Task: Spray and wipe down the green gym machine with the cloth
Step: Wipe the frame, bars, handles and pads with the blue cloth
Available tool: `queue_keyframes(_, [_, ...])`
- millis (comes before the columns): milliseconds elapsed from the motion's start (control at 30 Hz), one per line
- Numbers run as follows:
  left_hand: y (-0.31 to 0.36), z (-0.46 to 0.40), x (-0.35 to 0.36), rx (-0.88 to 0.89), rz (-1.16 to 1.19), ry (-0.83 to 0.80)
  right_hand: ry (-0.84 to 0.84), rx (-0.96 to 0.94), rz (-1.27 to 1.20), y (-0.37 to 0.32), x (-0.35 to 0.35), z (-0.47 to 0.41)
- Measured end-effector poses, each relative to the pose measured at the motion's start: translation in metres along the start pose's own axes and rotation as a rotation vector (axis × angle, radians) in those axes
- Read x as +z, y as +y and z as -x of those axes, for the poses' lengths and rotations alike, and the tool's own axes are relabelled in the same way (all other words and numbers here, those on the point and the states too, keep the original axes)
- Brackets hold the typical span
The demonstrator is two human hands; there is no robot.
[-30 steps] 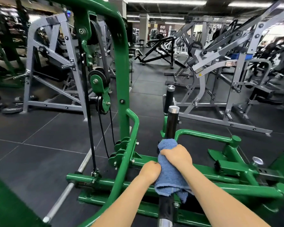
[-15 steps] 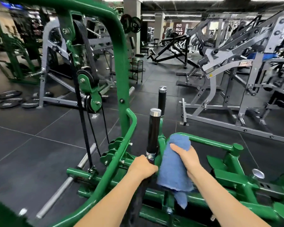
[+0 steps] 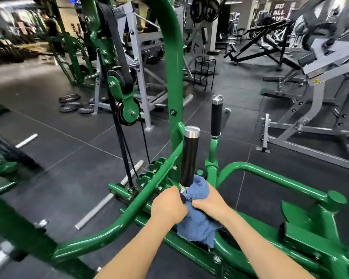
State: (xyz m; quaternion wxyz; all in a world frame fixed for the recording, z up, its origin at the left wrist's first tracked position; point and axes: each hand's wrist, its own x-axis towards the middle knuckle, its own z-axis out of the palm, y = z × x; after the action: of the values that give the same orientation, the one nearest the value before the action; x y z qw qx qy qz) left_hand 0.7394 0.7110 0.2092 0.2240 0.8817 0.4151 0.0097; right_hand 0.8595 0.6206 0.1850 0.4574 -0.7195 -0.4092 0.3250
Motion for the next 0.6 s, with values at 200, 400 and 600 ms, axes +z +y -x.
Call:
queue_keyframes(200, [0.003, 0.004, -0.002, 0.006, -0.047, 0.046, 0.117, 0.019, -0.257, -0.033, -0.022, -0.003])
queue_keyframes(400, [0.006, 0.004, -0.005, 0.022, -0.057, 0.054, -0.057, 0.163, -0.217, -0.026, -0.025, -0.013])
queue_keyframes(600, [0.008, 0.008, -0.007, 0.003, -0.086, 0.066, -0.088, 0.022, -0.015, -0.019, -0.016, -0.002])
